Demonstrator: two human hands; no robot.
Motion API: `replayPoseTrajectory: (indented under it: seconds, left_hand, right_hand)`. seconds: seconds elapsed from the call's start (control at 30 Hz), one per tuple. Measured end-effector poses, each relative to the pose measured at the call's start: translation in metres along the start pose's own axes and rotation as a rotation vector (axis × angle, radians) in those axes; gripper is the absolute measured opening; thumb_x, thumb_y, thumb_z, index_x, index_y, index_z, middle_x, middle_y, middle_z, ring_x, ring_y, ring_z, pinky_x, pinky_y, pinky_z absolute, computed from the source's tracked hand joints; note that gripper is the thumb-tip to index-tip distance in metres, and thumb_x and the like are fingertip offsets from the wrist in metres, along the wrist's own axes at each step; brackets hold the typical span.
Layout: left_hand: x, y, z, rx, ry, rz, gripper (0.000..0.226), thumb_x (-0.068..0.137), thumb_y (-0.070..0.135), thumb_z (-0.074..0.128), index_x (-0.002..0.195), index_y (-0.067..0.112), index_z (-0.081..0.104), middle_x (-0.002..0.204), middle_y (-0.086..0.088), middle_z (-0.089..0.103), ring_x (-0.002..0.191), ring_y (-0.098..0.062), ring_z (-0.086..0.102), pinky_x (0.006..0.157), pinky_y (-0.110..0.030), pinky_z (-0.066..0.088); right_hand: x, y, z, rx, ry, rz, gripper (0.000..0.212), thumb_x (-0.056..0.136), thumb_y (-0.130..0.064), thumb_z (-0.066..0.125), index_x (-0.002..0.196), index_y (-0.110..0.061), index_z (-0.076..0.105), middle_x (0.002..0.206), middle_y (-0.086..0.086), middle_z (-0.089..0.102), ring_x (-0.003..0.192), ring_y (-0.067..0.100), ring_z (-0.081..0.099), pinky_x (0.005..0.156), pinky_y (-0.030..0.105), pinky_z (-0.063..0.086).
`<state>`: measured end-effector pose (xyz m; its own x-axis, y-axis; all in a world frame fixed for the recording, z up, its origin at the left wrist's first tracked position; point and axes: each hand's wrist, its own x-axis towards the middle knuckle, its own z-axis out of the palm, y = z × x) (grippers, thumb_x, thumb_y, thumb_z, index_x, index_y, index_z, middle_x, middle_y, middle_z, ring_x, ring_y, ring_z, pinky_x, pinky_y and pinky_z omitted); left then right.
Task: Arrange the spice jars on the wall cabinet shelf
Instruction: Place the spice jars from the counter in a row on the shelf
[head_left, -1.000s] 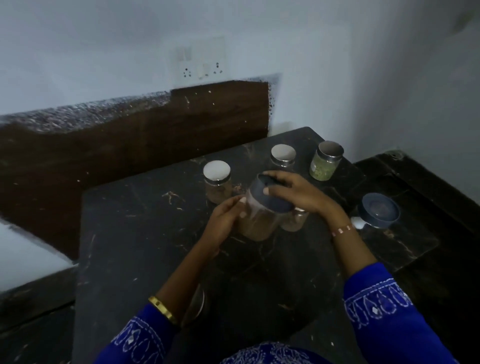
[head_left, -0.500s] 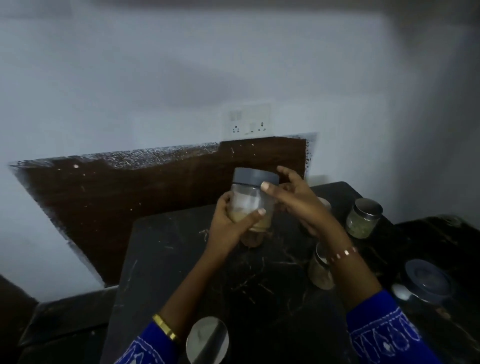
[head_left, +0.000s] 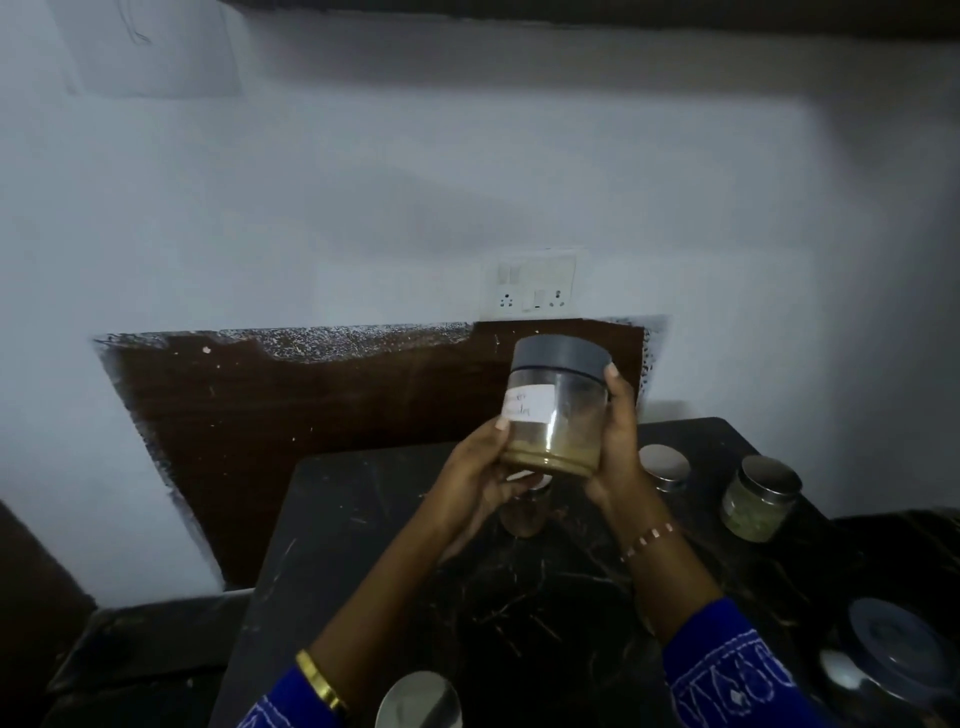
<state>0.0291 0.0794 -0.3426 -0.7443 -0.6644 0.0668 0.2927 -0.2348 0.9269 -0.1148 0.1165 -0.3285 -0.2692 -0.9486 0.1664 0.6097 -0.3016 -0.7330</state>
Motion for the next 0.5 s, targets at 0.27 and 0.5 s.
replayPoseTrajectory:
  seconds: [0.27,0.5]
  left_hand:
    - [0.006,0.008,0.007,0.237,0.188,0.171,0.043,0.085,0.012,0.057,0.128,0.017,0.049,0.101,0.007,0.071,0.094,-0.005,0.067,0.075,-0.019,0.055]
    - [0.018,0.037,0.023,0.398,0.283,0.313,0.054,0.085,0.009,0.061,0.135,0.006,0.042,0.124,-0.014,0.061,0.109,-0.020,0.061,0.084,-0.021,0.055]
  right_hand:
    - [0.003,-0.016,0.001,-0.479,0.239,-0.142,0.026,0.100,-0.030,0.035,0.105,-0.021,0.059,0.107,0.009,0.065,0.095,0.019,0.065,0.071,0.027,0.057]
    - [0.015,-0.029,0.015,-0.718,0.130,-0.228,0.040,0.095,-0.040,0.041,0.126,-0.017,0.052,0.098,-0.007,0.068,0.080,-0.006,0.068,0.062,0.010,0.053]
